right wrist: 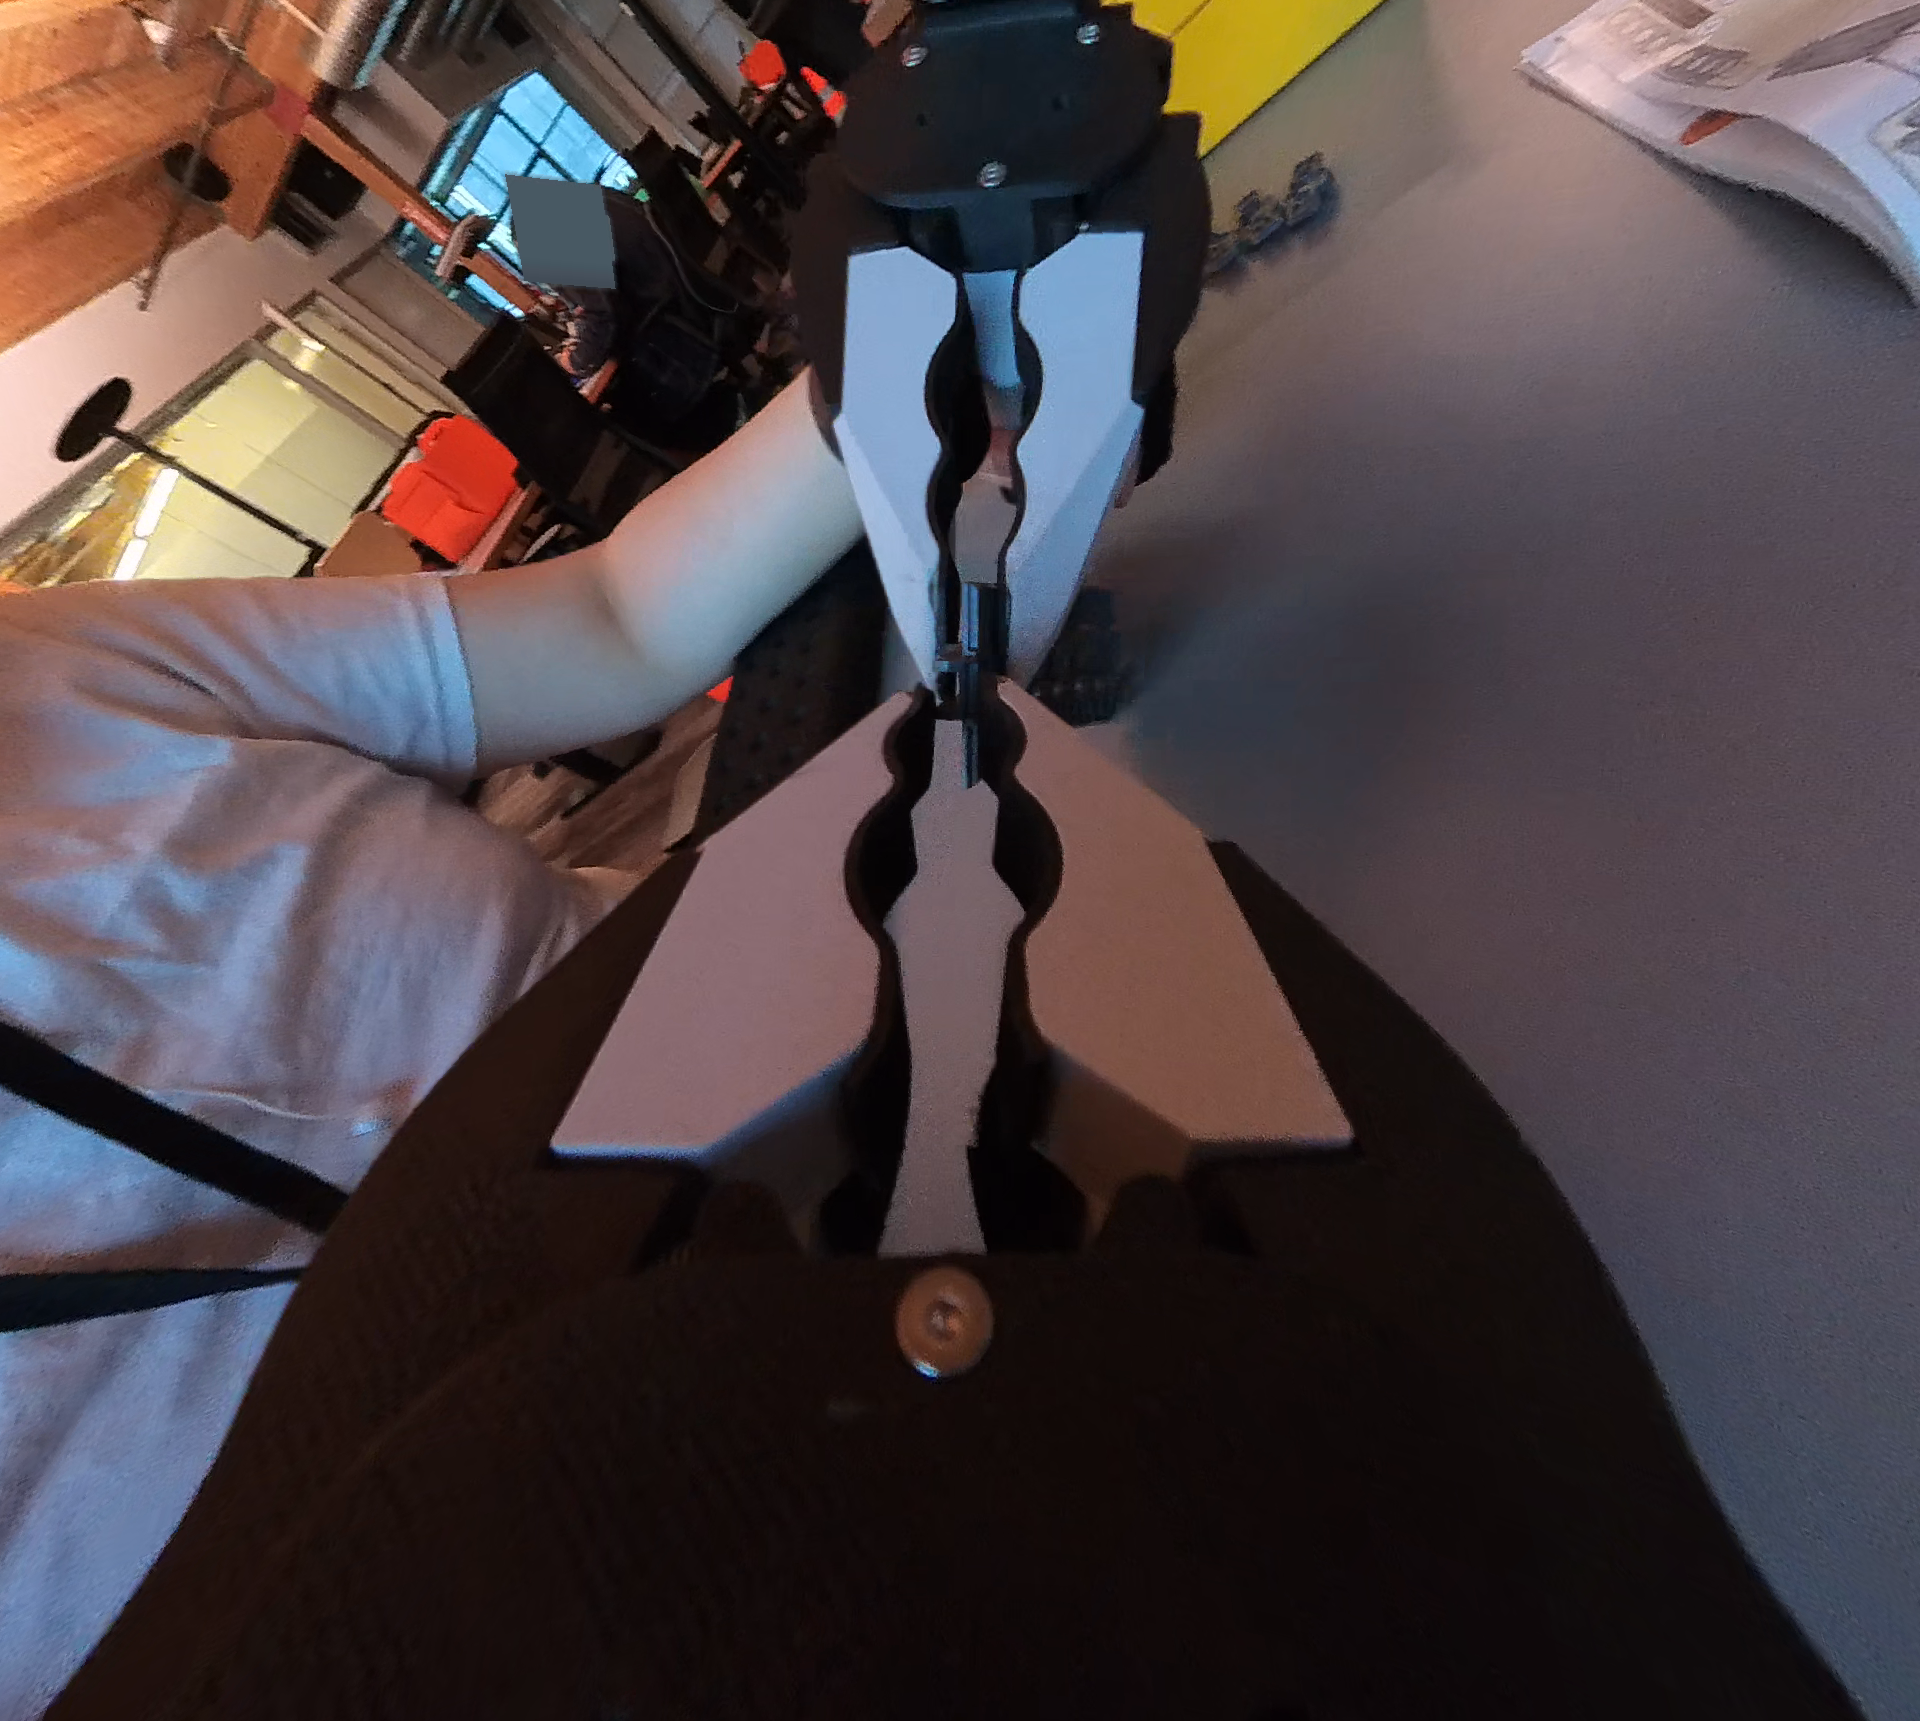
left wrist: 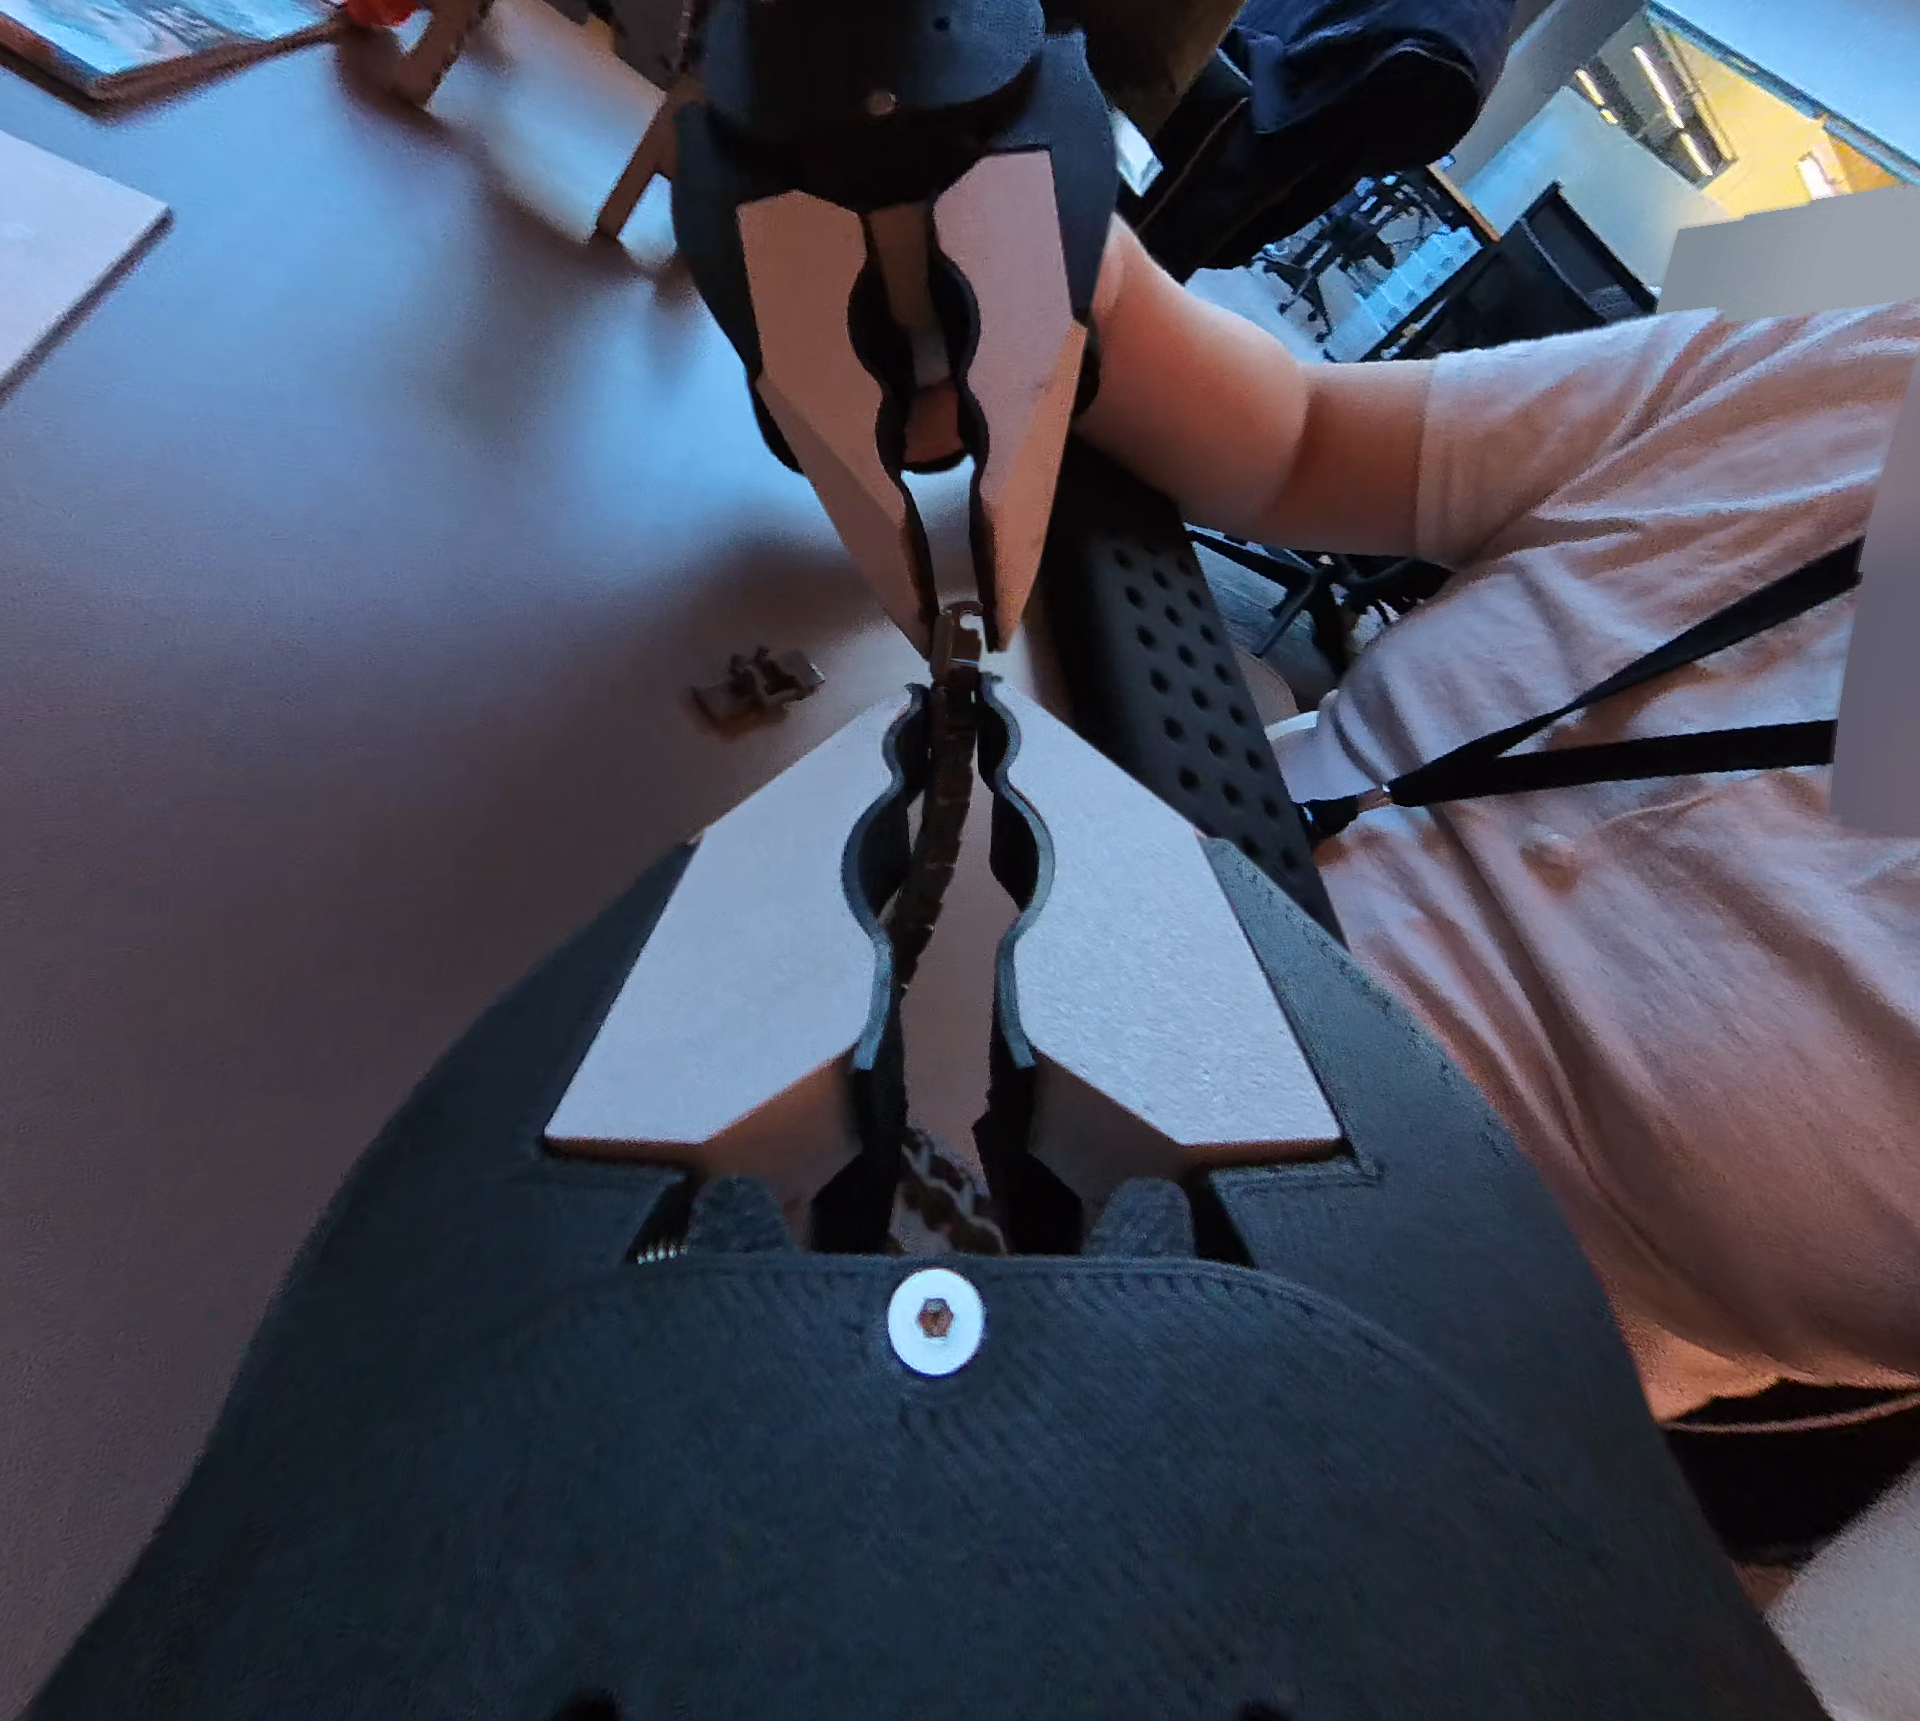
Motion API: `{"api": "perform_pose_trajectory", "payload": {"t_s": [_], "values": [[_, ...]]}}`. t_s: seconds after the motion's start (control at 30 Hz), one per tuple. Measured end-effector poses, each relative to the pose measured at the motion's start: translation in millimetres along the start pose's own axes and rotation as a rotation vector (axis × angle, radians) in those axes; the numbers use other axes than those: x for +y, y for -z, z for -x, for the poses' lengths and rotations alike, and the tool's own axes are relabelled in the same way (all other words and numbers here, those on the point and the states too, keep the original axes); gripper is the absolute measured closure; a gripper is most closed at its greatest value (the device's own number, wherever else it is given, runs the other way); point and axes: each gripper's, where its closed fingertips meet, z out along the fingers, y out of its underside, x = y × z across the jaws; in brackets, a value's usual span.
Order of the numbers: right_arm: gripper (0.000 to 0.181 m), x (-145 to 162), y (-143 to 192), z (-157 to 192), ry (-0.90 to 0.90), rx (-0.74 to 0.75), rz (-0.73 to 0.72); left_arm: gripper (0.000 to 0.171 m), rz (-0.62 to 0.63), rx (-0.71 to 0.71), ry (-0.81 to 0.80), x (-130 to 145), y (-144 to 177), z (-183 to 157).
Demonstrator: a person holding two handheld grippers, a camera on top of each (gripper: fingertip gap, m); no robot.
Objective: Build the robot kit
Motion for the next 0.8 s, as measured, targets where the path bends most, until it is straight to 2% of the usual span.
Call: {"api": "perform_pose_trajectory", "payload": {"t_s": [0.07, 0.13, 0.17, 0.23, 0.4, 0.5, 0.6, 0.67, 0.73, 0.8], "values": [[0.173, -3.2, 1.6, -3.6, 0.017, 0.018, -0.022, 0.165, -0.010, -0.010, 0.006, -0.4, 1.8, 2.6], [0.161, -2.4, 1.6, -3.6, 0.012, 0.008, -0.018, 0.165, -0.024, -0.026, 0.029, 0.1, 4.2, 7.0], [0.161, -1.8, 0.8, -3.0, 0.012, 0.001, -0.011, 0.165, -0.028, -0.024, 0.036, 1.6, 4.6, 7.6], [0.175, 1.7, -1.0, -8.0, 0.041, 0.035, 0.013, 0.165, -0.031, -0.007, 0.051, 4.7, 4.7, 5.9], [0.175, 6.9, -2.4, -13.9, 0.054, 0.075, 0.047, 0.165, -0.027, -0.027, 0.060, 7.3, 4.7, 9.9], [0.162, 6.7, -1.7, -18.1, 0.032, 0.088, 0.040, 0.165, -0.055, -0.035, 0.053, 2.0, 8.3, 10.5], [0.181, 10.4, -3.5, -14.6, 0.046, 0.062, 0.069, 0.165, -0.095, -0.007, 0.064, -3.8, 12.0, 7.1], [0.181, 10.1, -3.6, -11.7, 0.070, 0.065, 0.074, 0.165, -0.109, 0.027, 0.070, -4.2, 12.1, 3.4], [0.181, 9.2, -3.7, -8.5, 0.083, 0.062, 0.071, 0.150, -0.131, 0.086, 0.104, -5.8, 9.4, -2.6], [0.181, 9.5, -4.6, -7.9, 0.085, 0.060, 0.071, 0.146, -0.102, 0.105, 0.143, -1.3, 4.7, -2.3]]}}
